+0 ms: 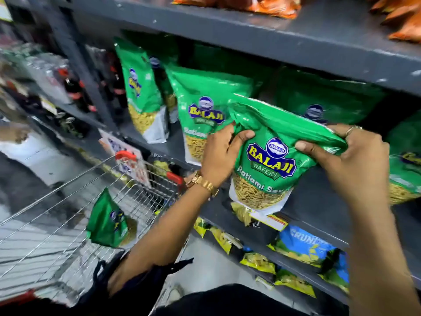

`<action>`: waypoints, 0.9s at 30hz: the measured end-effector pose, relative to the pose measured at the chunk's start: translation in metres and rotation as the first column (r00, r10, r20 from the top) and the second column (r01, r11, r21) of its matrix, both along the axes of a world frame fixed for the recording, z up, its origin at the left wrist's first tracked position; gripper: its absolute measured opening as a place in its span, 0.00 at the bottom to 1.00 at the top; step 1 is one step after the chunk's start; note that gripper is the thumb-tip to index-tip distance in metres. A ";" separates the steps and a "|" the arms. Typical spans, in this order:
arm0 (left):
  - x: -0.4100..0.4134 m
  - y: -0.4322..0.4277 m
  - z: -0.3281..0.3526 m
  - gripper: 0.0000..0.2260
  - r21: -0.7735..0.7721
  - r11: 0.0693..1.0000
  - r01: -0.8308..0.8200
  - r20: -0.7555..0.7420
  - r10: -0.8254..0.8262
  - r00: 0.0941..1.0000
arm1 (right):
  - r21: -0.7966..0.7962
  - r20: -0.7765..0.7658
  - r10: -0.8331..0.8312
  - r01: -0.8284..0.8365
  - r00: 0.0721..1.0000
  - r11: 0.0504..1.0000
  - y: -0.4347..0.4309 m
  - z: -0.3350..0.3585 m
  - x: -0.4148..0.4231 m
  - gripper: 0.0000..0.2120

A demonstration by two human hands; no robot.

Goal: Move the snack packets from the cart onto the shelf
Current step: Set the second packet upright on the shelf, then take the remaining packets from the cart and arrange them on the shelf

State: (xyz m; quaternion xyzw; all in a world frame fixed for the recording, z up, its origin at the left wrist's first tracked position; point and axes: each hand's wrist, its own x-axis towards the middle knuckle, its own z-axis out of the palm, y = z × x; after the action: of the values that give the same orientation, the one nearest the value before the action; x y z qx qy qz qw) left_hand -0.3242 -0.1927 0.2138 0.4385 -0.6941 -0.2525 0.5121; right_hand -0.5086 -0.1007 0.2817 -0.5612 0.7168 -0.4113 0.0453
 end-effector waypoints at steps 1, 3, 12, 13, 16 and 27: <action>-0.014 -0.004 0.000 0.24 0.025 0.999 0.041 0.011 -0.041 0.999 | 0.016 -0.012 -0.041 0.041 0.999 0.999 0.002 -0.002 -0.009 0.29; -0.036 -0.013 -0.004 0.21 0.091 0.990 0.107 0.017 -0.109 0.994 | 0.046 -0.042 -0.103 0.105 0.994 0.993 0.004 -0.006 -0.020 0.27; -0.077 -0.033 -0.014 0.19 0.143 0.979 0.147 -0.141 -0.127 0.982 | 0.134 -0.147 -0.247 0.266 0.958 0.955 -0.006 -0.014 -0.034 0.28; -0.074 -0.034 -0.017 0.20 0.150 0.979 0.136 -0.143 -0.115 0.983 | 0.110 -0.181 -0.260 0.282 0.949 0.953 -0.005 -0.013 -0.031 0.28; -0.060 -0.034 -0.023 0.10 0.218 0.964 0.150 -0.233 -0.098 0.968 | -0.056 -0.338 -0.295 0.294 0.894 0.954 0.000 -0.010 -0.014 0.27; 0.069 0.030 -0.047 0.02 0.207 0.977 -0.051 -0.345 0.122 0.931 | -0.187 -0.354 0.305 -0.386 0.884 0.903 -0.029 -0.045 0.116 0.16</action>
State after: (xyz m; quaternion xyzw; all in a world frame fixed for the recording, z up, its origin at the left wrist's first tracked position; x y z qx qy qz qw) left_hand -0.2557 -0.1629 0.1669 0.4636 -0.5420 -0.3713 0.5945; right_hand -0.3929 -0.1298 0.2362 -0.7404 0.5440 -0.3888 -0.0685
